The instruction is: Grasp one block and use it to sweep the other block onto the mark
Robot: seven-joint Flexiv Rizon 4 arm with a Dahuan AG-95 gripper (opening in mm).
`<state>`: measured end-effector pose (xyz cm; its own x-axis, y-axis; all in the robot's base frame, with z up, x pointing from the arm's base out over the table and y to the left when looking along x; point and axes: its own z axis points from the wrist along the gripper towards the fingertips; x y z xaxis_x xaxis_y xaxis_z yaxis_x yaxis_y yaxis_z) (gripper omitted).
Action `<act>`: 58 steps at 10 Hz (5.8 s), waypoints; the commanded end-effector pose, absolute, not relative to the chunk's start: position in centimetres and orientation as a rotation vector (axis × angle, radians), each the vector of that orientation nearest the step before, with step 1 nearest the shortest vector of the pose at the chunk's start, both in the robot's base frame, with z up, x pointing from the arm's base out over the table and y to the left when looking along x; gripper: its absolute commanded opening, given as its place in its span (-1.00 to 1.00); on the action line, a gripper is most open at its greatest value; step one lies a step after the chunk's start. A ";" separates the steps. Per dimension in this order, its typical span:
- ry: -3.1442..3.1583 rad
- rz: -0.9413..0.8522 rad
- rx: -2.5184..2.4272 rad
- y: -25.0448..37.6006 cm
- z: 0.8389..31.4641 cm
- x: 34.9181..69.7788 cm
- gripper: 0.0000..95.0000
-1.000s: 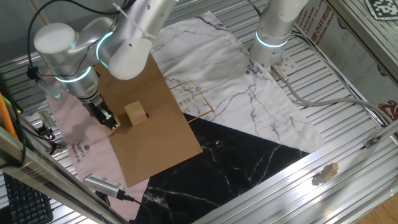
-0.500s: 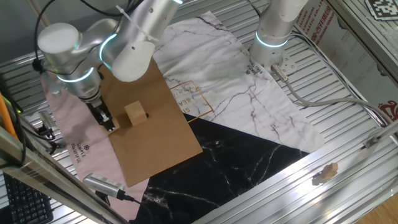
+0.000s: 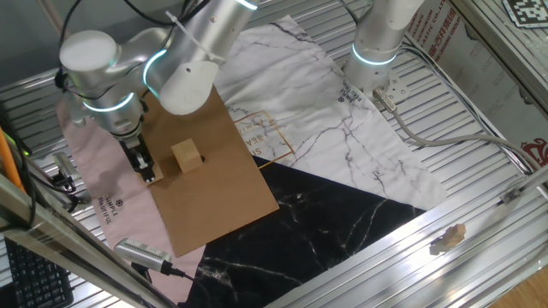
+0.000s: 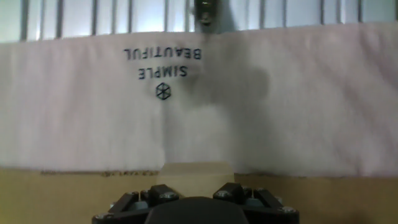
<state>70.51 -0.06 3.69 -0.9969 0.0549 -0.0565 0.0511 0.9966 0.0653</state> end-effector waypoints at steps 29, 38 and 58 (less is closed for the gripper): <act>3.168 0.050 0.120 0.7 4.1 67.8 -1.00; 3.159 0.062 0.109 0.9 3.5 66.7 -1.00; 3.150 0.074 0.027 0.9 3.5 64.8 -1.00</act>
<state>64.81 0.93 3.46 -0.9998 0.0165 0.0095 0.0169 0.9987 0.0480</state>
